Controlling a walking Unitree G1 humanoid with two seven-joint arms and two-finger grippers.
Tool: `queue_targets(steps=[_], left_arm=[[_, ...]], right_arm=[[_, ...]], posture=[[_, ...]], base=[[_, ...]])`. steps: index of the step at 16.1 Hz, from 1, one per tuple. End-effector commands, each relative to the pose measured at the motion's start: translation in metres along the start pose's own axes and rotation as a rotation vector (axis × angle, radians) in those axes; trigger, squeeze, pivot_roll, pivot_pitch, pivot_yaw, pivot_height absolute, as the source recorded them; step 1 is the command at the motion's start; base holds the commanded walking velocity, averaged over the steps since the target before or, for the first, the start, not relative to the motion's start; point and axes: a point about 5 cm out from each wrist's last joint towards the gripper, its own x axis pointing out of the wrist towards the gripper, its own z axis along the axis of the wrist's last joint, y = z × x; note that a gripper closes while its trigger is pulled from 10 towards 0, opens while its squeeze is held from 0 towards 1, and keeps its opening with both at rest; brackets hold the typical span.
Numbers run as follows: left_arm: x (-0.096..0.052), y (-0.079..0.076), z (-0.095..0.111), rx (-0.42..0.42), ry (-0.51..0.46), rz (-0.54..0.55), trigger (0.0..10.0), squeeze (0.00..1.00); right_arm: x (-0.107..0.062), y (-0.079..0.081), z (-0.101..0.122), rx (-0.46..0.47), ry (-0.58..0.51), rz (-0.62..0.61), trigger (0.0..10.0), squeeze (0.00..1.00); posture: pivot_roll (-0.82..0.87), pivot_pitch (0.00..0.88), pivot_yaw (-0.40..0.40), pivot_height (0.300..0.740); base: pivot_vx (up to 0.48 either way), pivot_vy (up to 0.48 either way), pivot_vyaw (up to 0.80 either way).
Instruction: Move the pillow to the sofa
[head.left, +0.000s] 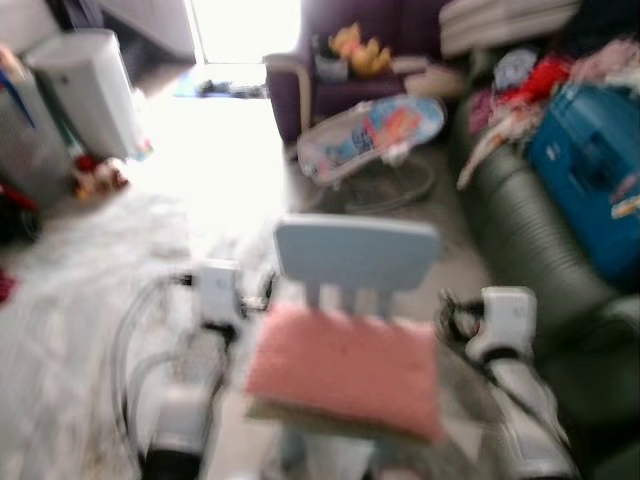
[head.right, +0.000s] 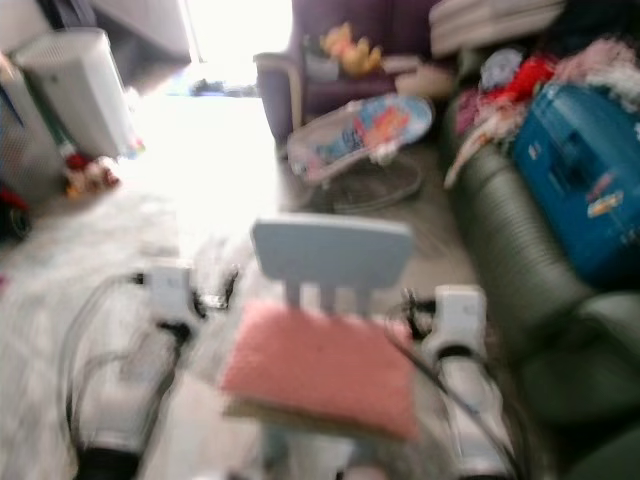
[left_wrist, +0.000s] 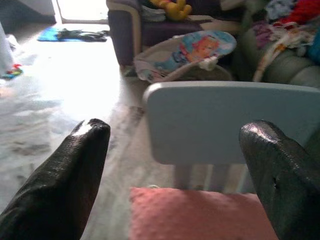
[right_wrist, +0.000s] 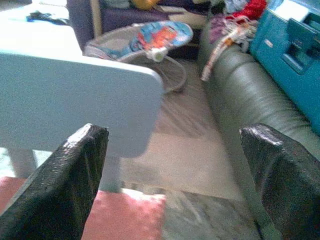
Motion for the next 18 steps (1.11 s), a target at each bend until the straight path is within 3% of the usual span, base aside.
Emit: queue_targets(steps=[1, 4, 5, 12, 13, 14, 15, 16, 17, 18], left_arm=[[-0.005, 0.006, -0.003, -0.013, 0.003, 0.013, 10.0, 0.0], [-0.007, 0.01, -0.005, -0.009, 0.008, 0.056, 10.0, 0.0], [-0.008, 0.015, -0.007, 0.027, 0.017, 0.082, 10.0, 0.0], [-0.01, 0.015, -0.006, 0.052, 0.017, 0.09, 10.0, 0.0], [-0.011, 0.016, -0.007, 0.043, 0.03, 0.101, 10.0, 0.0], [-0.012, 0.018, -0.008, 0.035, 0.04, 0.113, 10.0, 0.0], [-0.012, 0.018, -0.009, 0.034, 0.042, 0.116, 10.0, 0.0], [-0.012, 0.014, -0.011, 0.037, 0.048, 0.106, 10.0, 0.0], [-0.011, 0.011, -0.012, 0.043, 0.05, 0.093, 10.0, 0.0], [-0.011, 0.01, -0.012, 0.049, 0.052, 0.085, 10.0, 0.0]], right_arm=[[0.001, 0.002, 0.0, 0.005, -0.001, 0.01, 10.0, 0.0], [0.002, 0.001, 0.001, 0.008, -0.001, 0.007, 10.0, 0.0], [0.002, 0.002, 0.0, 0.018, 0.011, 0.005, 10.0, 0.0], [-0.001, 0.003, 0.0, 0.015, 0.002, -0.007, 10.0, 0.0], [0.001, -0.003, 0.006, -0.093, -0.031, -0.053, 10.0, 0.0], [0.005, -0.008, 0.008, -0.06, -0.023, -0.147, 10.0, 0.0], [0.008, -0.006, 0.01, -0.075, -0.026, -0.147, 10.0, 0.0], [0.015, 0.006, 0.018, -0.197, -0.075, -0.05, 10.0, 0.0], [0.019, 0.006, 0.02, -0.185, -0.079, -0.03, 10.0, 0.0], [0.025, 0.002, 0.02, -0.064, -0.061, -0.029, 10.0, 0.0]], posture=[[-0.01, 0.0, -0.001, 0.74], [-0.01, 0.0, -0.004, 0.74], [-0.01, 0.0, -0.003, 0.74], [-0.01, 0.0, -0.007, 0.74], [-0.01, 0.0, -0.034, 0.74], [-0.02, 0.0, -0.034, 0.74], [-0.02, 0.0, -0.034, 0.74], [-0.04, 0.0, -0.034, 0.74], [-0.04, 0.0, -0.031, 0.74], [-0.04, 0.0, -0.026, 0.74]], base=[[0.0, 0.0, 0.0], [0.0, 0.0, 0.0], [0.0, 0.0, -0.8], [0.0, 0.0, -0.76], [0.0, 0.0, 0.0], [0.0, 0.0, 0.0], [0.0, 0.0, 0.0], [0.0, 0.0, 0.0], [0.0, 0.0, 0.0], [0.0, 0.0, 0.0]])
